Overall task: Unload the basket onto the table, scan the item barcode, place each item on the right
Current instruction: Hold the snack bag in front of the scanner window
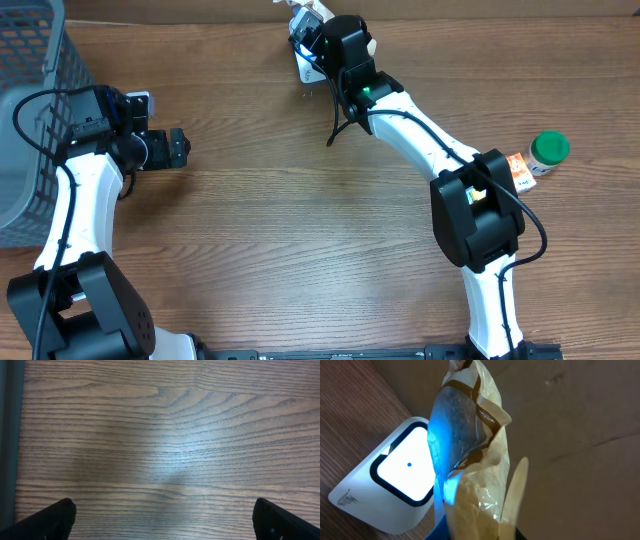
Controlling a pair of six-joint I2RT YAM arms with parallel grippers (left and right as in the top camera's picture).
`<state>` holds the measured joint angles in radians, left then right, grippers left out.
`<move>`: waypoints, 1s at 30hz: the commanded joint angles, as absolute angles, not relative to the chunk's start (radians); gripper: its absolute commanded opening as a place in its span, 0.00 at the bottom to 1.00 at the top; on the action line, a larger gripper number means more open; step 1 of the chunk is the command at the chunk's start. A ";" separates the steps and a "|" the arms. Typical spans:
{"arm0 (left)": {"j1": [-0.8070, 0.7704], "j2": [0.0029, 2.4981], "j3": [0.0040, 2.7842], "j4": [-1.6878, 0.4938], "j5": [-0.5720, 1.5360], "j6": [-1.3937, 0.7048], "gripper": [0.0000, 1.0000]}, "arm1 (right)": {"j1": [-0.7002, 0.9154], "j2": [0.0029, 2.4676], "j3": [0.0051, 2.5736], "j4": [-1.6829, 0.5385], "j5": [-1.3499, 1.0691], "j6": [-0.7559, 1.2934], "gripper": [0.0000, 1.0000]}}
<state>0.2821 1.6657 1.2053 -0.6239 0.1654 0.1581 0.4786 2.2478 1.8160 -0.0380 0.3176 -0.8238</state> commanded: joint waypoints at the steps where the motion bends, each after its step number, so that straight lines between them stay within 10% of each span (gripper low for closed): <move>1: 0.281 1.666 1.218 -0.623 0.181 0.172 1.00 | 0.478 2.262 1.832 -0.031 0.324 -0.824 0.08; 30: 0.281 1.666 1.218 -0.623 0.181 0.172 1.00 | 0.505 2.268 1.832 -0.201 0.237 -0.823 0.13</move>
